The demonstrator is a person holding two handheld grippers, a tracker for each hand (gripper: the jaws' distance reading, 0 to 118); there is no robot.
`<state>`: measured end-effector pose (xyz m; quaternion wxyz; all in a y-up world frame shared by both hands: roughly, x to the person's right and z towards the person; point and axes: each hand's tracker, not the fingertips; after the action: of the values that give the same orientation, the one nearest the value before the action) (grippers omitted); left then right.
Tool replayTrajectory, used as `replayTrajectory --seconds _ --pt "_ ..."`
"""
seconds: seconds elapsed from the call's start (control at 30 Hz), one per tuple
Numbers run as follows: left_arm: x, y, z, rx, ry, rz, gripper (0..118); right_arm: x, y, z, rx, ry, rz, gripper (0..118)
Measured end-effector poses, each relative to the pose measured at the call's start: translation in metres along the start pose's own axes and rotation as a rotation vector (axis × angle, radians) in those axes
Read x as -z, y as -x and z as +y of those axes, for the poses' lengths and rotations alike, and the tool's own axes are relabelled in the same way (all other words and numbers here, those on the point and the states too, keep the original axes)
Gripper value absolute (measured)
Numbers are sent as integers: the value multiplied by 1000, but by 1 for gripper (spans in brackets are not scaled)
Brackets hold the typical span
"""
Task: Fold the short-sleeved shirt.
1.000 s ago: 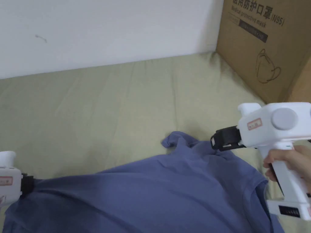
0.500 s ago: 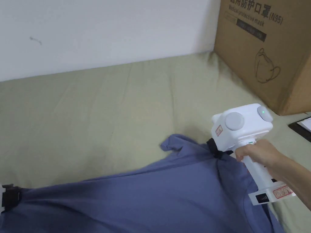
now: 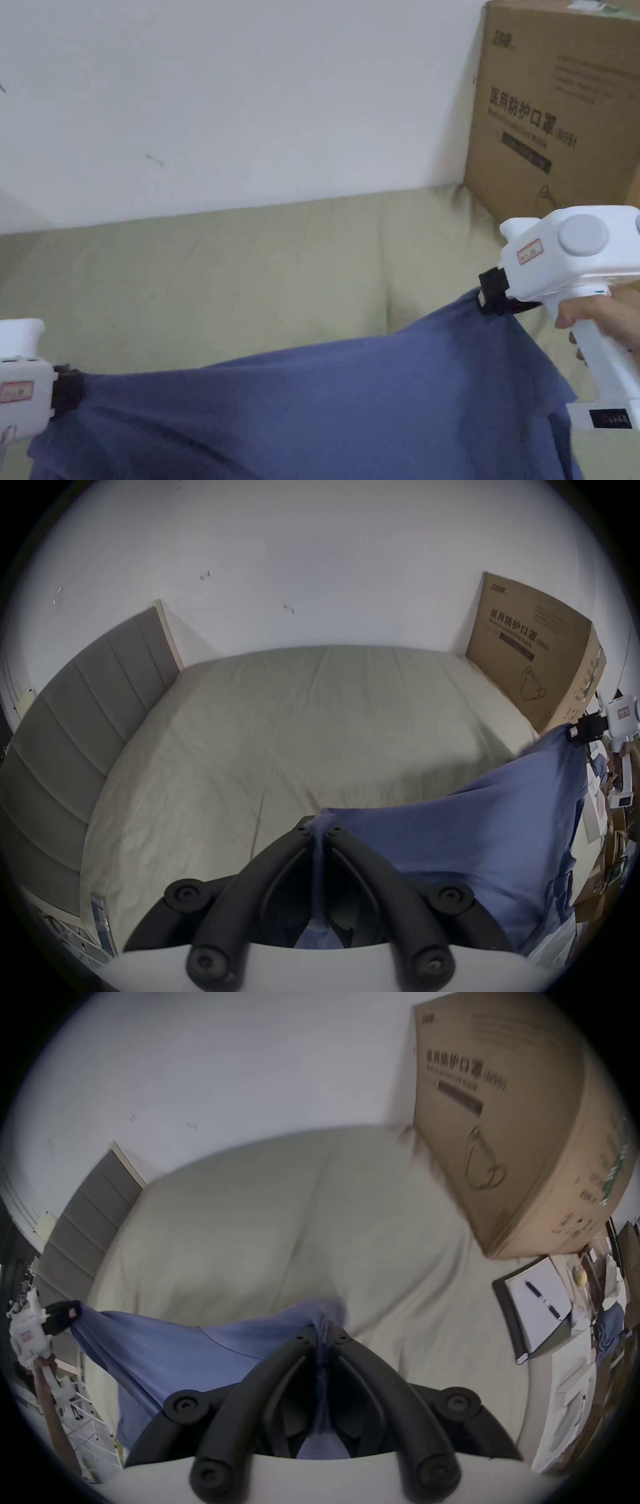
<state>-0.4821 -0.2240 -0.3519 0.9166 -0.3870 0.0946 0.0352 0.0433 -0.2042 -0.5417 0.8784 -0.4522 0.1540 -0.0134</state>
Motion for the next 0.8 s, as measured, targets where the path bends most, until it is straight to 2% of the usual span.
replayTrajectory --seconds 0.23,0.4,0.5,0.63,0.8 --pt "-89 2 44 -28 -187 31 0 -107 14 31 0 -150 43 5" --pt "-153 2 100 -23 -334 40 0 -180 28 73 -16 -283 21 5" --pt "-184 0 139 -15 -428 112 0 -230 46 96 -15 -363 24 5" --pt "-209 0 191 -23 -507 125 0 -268 60 146 -43 -433 -23 5" --pt "-215 8 252 -37 -553 163 0 -295 69 204 24 -517 25 5"
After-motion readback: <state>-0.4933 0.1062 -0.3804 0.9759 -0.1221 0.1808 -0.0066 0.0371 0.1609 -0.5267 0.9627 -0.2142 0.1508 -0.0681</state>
